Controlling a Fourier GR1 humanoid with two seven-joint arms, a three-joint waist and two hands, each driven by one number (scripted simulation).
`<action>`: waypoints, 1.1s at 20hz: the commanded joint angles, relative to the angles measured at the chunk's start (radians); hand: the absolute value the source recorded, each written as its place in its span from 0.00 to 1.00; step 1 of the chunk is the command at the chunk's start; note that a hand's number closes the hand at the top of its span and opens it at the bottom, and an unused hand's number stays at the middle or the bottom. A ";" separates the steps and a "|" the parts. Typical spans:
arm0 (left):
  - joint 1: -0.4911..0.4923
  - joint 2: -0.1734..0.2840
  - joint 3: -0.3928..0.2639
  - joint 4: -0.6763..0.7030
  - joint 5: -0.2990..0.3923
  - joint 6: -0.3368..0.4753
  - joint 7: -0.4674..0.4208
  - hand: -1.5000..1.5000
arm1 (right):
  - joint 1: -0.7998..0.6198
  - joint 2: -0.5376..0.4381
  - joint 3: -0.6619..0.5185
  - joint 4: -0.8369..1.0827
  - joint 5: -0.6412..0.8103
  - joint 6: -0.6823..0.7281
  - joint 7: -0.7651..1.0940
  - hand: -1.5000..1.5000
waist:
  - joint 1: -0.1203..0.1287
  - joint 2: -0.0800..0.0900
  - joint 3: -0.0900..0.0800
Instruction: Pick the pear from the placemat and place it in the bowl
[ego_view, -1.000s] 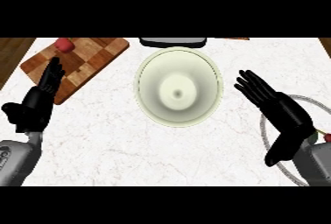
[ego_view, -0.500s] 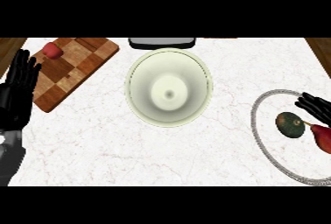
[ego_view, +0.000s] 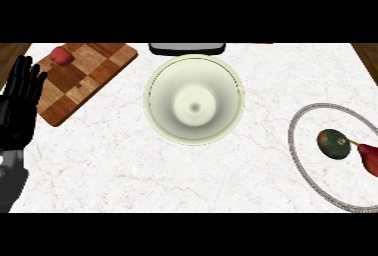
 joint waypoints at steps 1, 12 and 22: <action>-0.016 -0.005 0.010 0.027 0.006 -0.020 -0.005 0.50 | -0.030 -0.177 -0.029 0.044 0.089 0.169 -0.084 0.00 | 0.005 0.005 0.000; -0.018 -0.009 0.011 -0.003 -0.004 -0.032 0.005 0.50 | 0.006 -0.348 0.189 0.032 0.426 0.097 -0.289 0.00 | 0.038 0.012 0.003; -0.042 -0.078 -0.020 0.030 -0.068 0.002 -0.027 0.50 | -0.055 -0.311 0.355 0.161 0.550 -0.034 -0.378 0.00 | 0.054 0.016 0.001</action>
